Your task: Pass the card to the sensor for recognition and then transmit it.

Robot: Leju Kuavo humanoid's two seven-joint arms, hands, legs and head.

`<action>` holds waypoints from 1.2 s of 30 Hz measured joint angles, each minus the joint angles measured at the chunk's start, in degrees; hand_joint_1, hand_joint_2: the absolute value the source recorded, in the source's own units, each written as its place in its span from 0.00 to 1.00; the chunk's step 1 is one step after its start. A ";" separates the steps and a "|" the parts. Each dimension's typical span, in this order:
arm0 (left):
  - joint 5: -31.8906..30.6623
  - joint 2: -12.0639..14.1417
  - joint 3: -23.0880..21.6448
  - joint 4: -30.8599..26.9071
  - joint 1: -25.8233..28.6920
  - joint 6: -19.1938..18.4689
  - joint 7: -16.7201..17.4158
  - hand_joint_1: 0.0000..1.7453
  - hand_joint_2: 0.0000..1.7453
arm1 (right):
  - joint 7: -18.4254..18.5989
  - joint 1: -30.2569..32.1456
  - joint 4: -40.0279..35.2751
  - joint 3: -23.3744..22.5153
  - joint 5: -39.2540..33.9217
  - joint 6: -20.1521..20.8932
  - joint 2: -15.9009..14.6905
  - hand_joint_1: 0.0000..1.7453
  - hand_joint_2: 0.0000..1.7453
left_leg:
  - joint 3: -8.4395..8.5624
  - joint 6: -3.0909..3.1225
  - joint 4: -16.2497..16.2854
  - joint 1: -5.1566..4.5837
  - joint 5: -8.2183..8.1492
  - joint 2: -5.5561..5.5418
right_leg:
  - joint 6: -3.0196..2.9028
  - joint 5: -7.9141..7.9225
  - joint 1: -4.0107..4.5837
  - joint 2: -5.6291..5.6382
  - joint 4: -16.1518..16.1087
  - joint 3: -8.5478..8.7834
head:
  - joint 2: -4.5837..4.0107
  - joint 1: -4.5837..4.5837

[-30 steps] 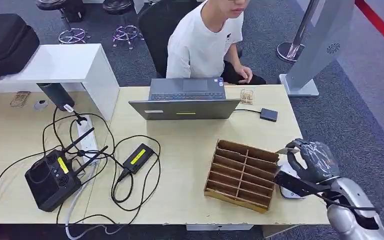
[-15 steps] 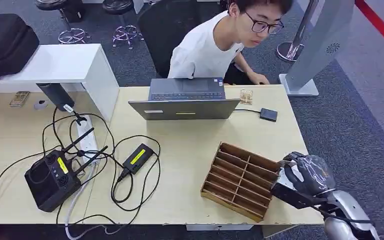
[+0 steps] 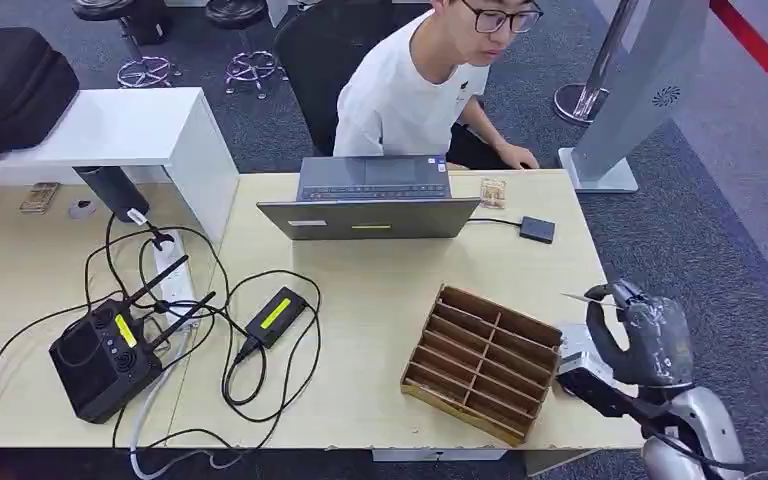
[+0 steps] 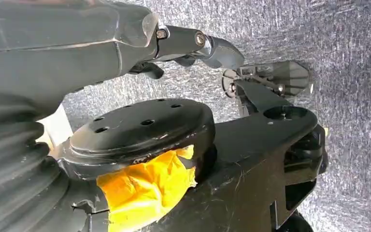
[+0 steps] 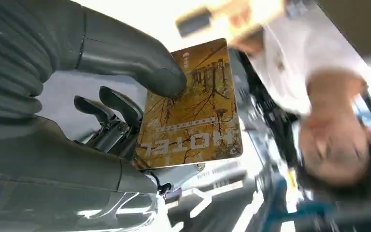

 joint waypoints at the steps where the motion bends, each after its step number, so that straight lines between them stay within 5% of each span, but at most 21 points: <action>1: -0.04 -0.04 0.00 0.00 0.00 0.02 0.02 0.00 1.00 | 0.02 0.00 -1.13 -0.30 -0.35 -0.33 0.30 1.00 1.00 | 0.00 0.00 0.00 0.01 0.00 0.00 | 0.00 0.00 0.01 0.00 0.00 0.00 | 0.00 -0.02; 8: -0.24 -0.09 0.00 0.00 -0.02 -0.06 0.17 0.00 1.00 | 0.26 -0.35 -6.49 -2.01 -2.32 1.77 0.83 1.00 1.00 | -0.03 0.00 0.00 0.05 0.00 0.00 | 0.00 0.00 0.00 0.00 -0.01 0.01 | 0.00 0.00; 13: -0.81 -0.09 0.00 0.00 -0.05 -0.31 0.37 0.00 1.00 | 2.36 -0.81 -5.74 -2.47 2.91 1.51 0.83 1.00 1.00 | -0.03 0.00 0.01 0.04 0.00 0.00 | 0.00 0.00 0.01 0.00 -0.02 0.01 | 0.00 0.00; 23: -1.81 -0.09 -0.02 0.00 -0.07 -0.68 0.44 0.00 1.00 | 5.77 -4.35 11.71 -6.90 12.37 -6.73 0.09 1.00 1.00 | -0.03 0.00 0.02 0.04 0.00 -0.01 | 0.00 0.01 0.00 -0.01 -0.02 0.01 | 0.00 0.00; 29: -1.92 -0.07 -0.02 0.00 -0.08 -0.68 0.50 0.00 1.00 | 5.05 -5.18 19.98 -9.57 12.46 -7.63 -0.42 1.00 1.00 | -0.04 0.01 0.02 0.03 -0.01 -0.02 | 0.00 0.01 0.01 -0.01 -0.04 -0.01 | 0.00 -0.02; 36: -2.08 -0.07 -0.02 0.00 -0.11 -0.63 0.70 0.00 1.00 | 4.02 -2.52 20.55 -9.94 13.49 -7.54 -0.04 1.00 1.00 | -0.05 -0.06 0.00 0.05 -0.05 -0.02 | -0.03 -0.02 0.06 -0.02 -0.03 -0.02 | 0.00 0.00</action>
